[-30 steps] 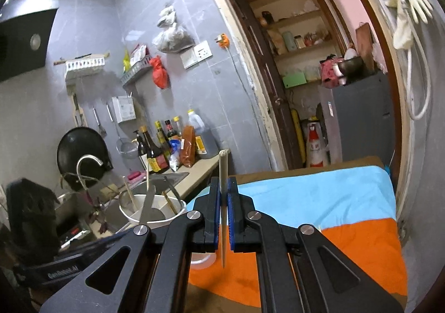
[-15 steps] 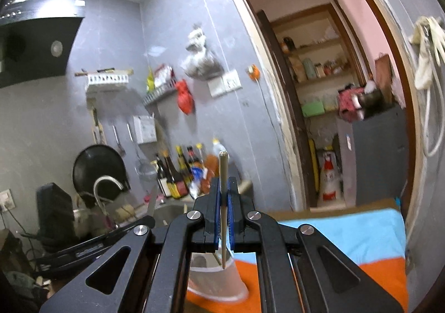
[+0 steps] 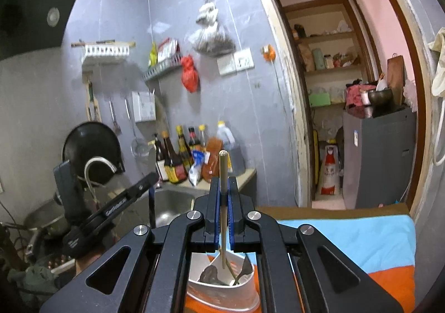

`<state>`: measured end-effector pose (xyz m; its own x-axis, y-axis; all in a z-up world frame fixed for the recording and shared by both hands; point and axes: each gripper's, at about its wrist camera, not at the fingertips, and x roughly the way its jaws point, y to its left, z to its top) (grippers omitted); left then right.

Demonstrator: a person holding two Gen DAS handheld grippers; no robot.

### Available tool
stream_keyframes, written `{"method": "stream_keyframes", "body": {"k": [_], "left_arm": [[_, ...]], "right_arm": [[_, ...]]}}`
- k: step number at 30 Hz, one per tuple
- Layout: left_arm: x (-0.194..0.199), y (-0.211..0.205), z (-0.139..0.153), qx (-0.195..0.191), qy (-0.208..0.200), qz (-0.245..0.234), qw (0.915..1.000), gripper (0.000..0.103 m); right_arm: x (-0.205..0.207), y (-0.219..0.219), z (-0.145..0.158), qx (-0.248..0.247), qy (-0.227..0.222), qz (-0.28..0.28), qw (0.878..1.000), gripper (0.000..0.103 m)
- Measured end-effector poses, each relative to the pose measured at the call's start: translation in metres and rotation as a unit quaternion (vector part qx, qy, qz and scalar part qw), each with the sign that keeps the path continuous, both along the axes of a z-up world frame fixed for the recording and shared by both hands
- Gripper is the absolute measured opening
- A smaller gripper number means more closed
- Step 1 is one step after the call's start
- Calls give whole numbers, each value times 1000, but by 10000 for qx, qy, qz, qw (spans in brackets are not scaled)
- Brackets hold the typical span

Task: Organize utensils
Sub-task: 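Carry the knife and chopstick into the white caddy and open both tools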

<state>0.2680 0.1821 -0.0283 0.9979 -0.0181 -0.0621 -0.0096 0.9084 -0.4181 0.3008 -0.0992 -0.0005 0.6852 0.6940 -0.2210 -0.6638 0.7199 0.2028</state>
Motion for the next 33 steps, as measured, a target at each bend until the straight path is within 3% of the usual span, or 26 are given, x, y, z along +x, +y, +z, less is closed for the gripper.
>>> {"method": "stream_keyframes", "body": {"k": [15,19,21,22,23,27,28,30,32,33], "left_arm": [[2,-30,-38,604,159,32,9980,14],[-7,-30,-40,449,279,-143,9985,14],[-13,-29,-39,327,402,-193,9985,15],[-16,-28,-38,279,454,-211,9984,16],[-19,-28,-35,242,486,-207,9983,20],[-31,-28,-21,88,570,-197,9981,36],[-34,-30,-15,68,601,-226,9979,39],[-38,-35,-4,82,671,-262,9974,62],[-41,-43,8,132,759,-274,9967,75],[-42,-46,11,156,762,-266,9966,78]], "right_arm": [[14,29,-44,-551,582,-39,9968,4],[19,32,-50,-556,883,-6,9945,7],[19,30,-50,-501,963,33,9941,13],[19,30,-49,-482,976,29,9941,22],[17,29,-48,-438,970,54,9943,25],[7,21,-33,-213,768,128,9967,26],[5,17,-28,-148,700,112,9974,29],[-2,9,-17,-12,529,20,9986,46],[-9,-3,-6,114,343,-203,9991,82],[-12,-8,-2,163,271,-303,9990,86]]}}
